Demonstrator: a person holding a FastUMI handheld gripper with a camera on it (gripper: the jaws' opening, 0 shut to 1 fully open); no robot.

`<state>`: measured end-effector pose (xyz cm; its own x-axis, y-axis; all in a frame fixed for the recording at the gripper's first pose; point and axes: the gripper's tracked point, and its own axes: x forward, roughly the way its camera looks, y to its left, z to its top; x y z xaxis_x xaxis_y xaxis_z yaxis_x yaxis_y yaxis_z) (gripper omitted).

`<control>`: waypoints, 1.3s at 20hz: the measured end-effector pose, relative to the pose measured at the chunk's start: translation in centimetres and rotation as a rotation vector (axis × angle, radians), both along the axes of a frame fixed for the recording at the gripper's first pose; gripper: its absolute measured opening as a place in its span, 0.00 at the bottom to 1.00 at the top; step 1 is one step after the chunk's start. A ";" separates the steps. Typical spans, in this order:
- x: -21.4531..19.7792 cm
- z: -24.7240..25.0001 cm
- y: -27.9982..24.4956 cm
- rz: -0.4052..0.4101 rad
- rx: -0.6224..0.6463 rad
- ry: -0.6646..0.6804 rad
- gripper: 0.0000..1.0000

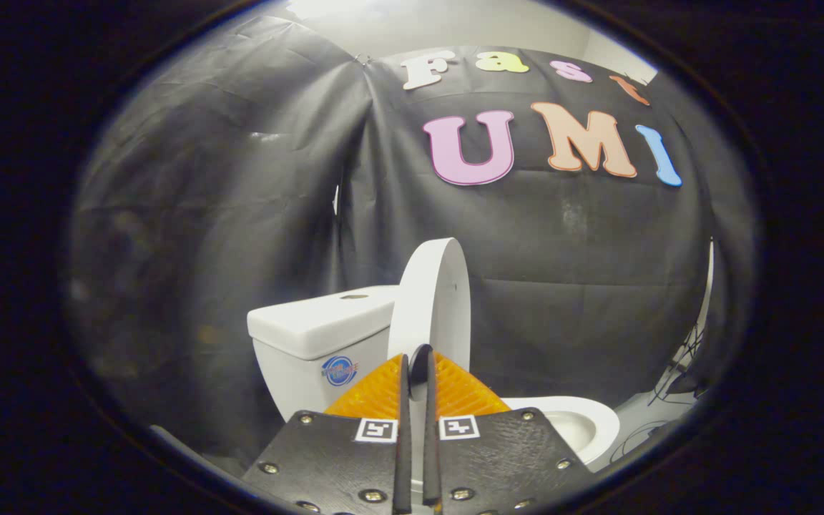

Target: Open the toilet lid.

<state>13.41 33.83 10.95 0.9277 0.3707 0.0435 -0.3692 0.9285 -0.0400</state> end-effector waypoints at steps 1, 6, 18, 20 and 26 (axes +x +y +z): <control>0.0 0.0 0.1 0.004 0.004 0.000 0.07; -0.1 -0.1 1.5 0.027 0.014 -0.008 0.07; -0.5 -0.3 4.2 0.088 0.103 0.013 0.12; -0.2 -0.3 4.5 0.111 0.129 0.032 0.16; -1.5 2.9 2.5 0.104 0.172 -0.025 0.18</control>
<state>11.96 36.36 13.81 0.8826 0.4495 0.1375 -0.4643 0.8794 0.1056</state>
